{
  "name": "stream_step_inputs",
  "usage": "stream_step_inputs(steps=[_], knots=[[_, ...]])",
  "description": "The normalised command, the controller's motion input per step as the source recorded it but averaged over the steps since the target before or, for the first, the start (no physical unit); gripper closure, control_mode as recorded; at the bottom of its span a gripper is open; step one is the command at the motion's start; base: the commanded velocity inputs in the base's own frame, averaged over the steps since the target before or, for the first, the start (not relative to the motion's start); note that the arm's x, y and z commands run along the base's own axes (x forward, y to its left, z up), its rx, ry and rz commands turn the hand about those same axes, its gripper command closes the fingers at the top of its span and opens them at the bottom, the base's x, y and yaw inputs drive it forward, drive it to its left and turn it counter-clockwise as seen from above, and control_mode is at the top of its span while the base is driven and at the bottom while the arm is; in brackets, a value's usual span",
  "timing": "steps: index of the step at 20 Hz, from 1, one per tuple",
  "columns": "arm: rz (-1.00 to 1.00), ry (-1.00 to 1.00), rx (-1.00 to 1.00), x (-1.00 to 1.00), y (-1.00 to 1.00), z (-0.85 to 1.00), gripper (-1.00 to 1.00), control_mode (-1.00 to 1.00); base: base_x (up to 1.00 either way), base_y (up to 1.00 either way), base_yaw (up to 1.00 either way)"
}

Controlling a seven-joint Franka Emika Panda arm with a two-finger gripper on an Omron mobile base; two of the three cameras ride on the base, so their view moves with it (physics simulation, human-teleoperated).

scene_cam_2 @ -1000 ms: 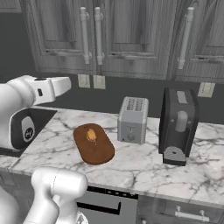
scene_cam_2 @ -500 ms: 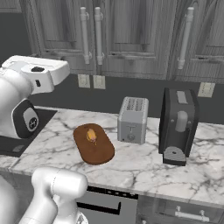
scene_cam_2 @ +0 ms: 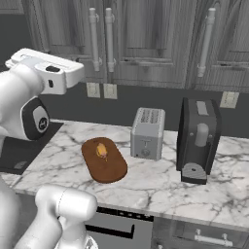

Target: Open the cabinet, retrieve the rolling pin, and place it next to the meat on the cutting board to prepare for tenderizing.

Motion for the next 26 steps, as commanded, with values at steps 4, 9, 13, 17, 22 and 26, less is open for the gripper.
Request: stream_step_inputs(steps=[4,9,13,17,22,26], knots=[[0.0,0.03,0.03,0.31,0.0,0.0,-1.0,-1.0,0.0,0.0,0.0],[0.0,0.03,0.03,0.22,0.0,-0.01,-1.0,-1.0,0.0,0.0,0.0],[0.04,0.02,0.04,0.18,-0.07,0.0,-1.0,-1.0,0.0,0.0,0.0],[0.05,0.0,0.04,0.12,-0.11,0.0,-1.0,-1.0,0.0,0.0,0.0],[0.07,0.0,0.01,0.09,-0.03,-0.06,-1.0,-1.0,0.0,0.0,0.0],[0.11,0.0,0.01,0.22,-0.03,-0.03,-1.0,-1.0,0.0,0.0,0.0]])
